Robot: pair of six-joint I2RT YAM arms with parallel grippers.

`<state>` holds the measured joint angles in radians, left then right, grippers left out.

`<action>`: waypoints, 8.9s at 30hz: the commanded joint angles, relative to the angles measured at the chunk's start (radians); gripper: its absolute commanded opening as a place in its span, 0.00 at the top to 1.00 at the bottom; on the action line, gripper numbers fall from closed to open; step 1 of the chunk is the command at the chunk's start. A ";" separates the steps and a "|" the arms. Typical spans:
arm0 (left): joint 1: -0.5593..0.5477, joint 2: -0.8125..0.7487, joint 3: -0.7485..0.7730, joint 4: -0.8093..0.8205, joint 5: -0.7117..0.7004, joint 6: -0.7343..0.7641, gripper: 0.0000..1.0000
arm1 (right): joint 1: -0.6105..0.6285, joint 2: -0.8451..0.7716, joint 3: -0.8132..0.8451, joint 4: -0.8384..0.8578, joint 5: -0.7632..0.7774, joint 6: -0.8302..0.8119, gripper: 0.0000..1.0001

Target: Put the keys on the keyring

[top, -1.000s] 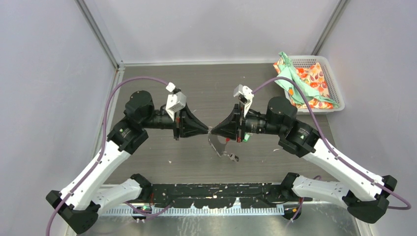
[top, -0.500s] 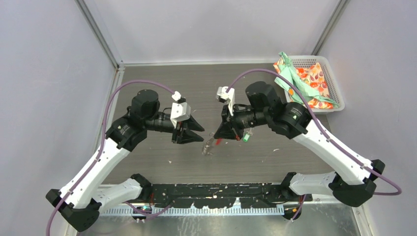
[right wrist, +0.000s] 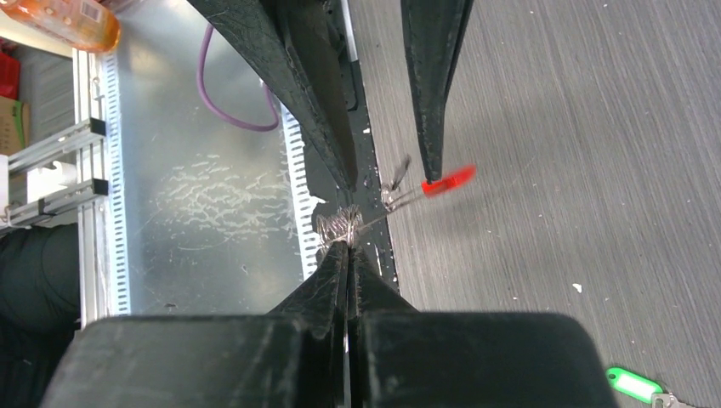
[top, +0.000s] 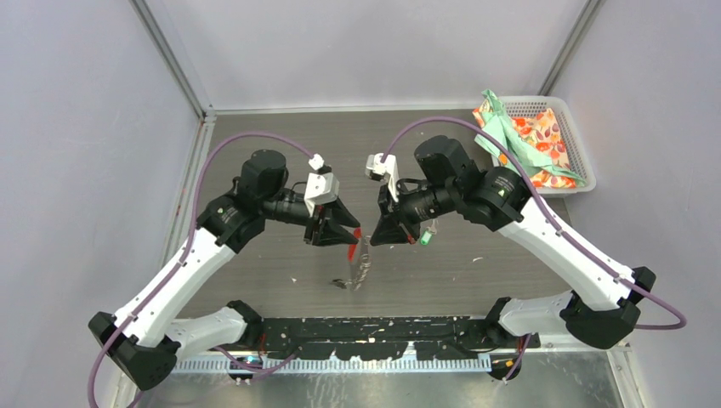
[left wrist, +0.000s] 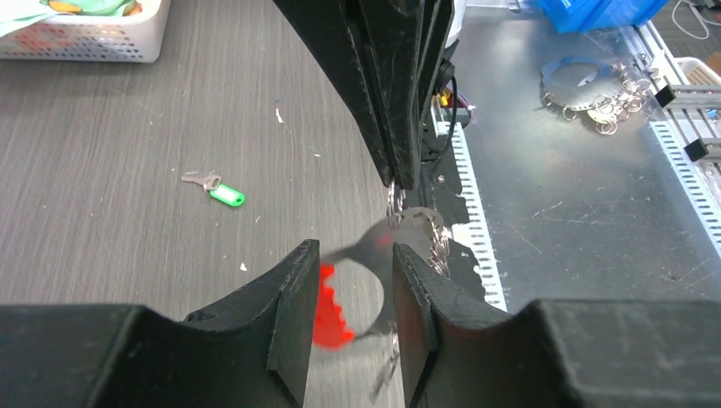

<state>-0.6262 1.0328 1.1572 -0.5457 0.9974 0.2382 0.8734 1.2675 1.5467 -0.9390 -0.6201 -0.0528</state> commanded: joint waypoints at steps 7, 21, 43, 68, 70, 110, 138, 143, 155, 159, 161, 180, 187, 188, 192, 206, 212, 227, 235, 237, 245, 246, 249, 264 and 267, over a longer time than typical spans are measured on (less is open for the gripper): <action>-0.019 0.016 -0.007 0.067 0.163 -0.058 0.66 | 0.005 0.021 0.053 0.042 -0.036 -0.012 0.99; -0.027 0.035 -0.002 0.013 0.072 0.009 0.89 | 0.013 0.044 0.072 0.052 -0.046 -0.002 0.99; -0.031 -0.119 -0.022 0.214 0.260 0.336 1.00 | -0.010 -0.439 -0.298 0.510 0.255 0.175 0.53; -0.118 -0.112 0.096 0.456 0.306 0.162 1.00 | -0.010 -0.482 -0.405 0.749 0.120 0.182 0.50; -0.128 -0.103 0.099 0.511 0.302 0.079 1.00 | -0.010 -0.471 -0.406 0.777 0.054 0.193 0.48; -0.214 -0.019 0.234 -0.076 -0.189 0.214 1.00 | -0.010 -0.209 0.054 0.063 0.102 -0.057 0.51; -0.214 0.113 0.402 -0.263 -0.236 0.137 1.00 | 0.068 -0.054 0.120 0.053 0.089 -0.093 0.81; -0.213 0.122 0.408 -0.276 -0.220 0.137 1.00 | 0.072 -0.064 0.102 0.072 0.112 -0.101 0.99; -0.203 0.001 0.266 -0.080 -0.235 -0.053 0.65 | 0.071 -0.323 -0.293 0.667 0.133 0.041 0.99; -0.192 -0.034 0.221 -0.042 -0.240 -0.117 0.67 | 0.070 -0.366 -0.394 0.827 0.144 0.083 0.99; -0.190 -0.039 0.214 -0.037 -0.244 -0.138 0.69 | 0.072 -0.373 -0.422 0.889 0.150 0.106 0.99; -0.149 -0.085 0.152 0.055 -0.249 -0.213 0.72 | 0.072 -0.354 -0.473 1.018 0.092 0.186 0.99; -0.131 -0.094 0.154 0.086 -0.217 -0.216 0.77 | 0.072 -0.340 -0.465 0.985 0.056 0.196 0.99; -0.130 -0.093 0.154 0.089 -0.208 -0.221 0.77 | 0.072 -0.339 -0.464 0.978 0.055 0.196 0.99; -0.129 -0.084 0.159 0.086 -0.130 -0.224 0.80 | 0.071 -0.337 -0.459 0.970 0.059 0.194 0.99; -0.129 -0.059 0.190 -0.071 -0.206 -0.026 1.00 | 0.071 -0.332 -0.307 0.611 0.109 0.114 0.64; -0.130 -0.020 0.223 -0.135 -0.277 0.022 1.00 | 0.070 -0.240 -0.074 0.219 0.128 -0.042 0.51; -0.130 0.062 0.333 -0.290 -0.147 0.068 1.00 | 0.071 -0.017 0.191 -0.018 0.137 -0.147 0.57; -0.130 0.084 0.366 -0.321 -0.160 0.093 1.00 | 0.070 0.021 0.218 -0.025 0.109 -0.136 0.62; -0.130 0.092 0.376 -0.327 -0.168 0.093 1.00 | 0.071 0.024 0.219 -0.022 0.102 -0.129 0.63; -0.130 0.095 0.368 -0.287 -0.159 0.060 1.00 | 0.071 0.025 0.205 0.025 0.073 -0.112 0.62; -0.130 0.097 0.368 -0.284 -0.155 0.059 1.00 | 0.071 0.024 0.201 0.031 0.071 -0.111 0.63; -0.130 0.102 0.367 -0.267 -0.149 0.043 1.00 | 0.071 0.032 0.199 0.040 0.061 -0.111 0.66; -0.130 0.105 0.372 -0.236 -0.141 0.002 1.00 | 0.071 0.051 0.172 0.025 0.093 -0.130 0.99; -0.130 0.101 0.371 -0.210 -0.148 -0.025 1.00 | 0.073 0.032 0.140 0.068 0.111 -0.122 0.99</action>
<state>-0.7532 1.1481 1.4910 -0.8501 0.8257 0.2604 0.9409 1.3117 1.7206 -0.9325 -0.5331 -0.1787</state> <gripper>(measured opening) 0.010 0.020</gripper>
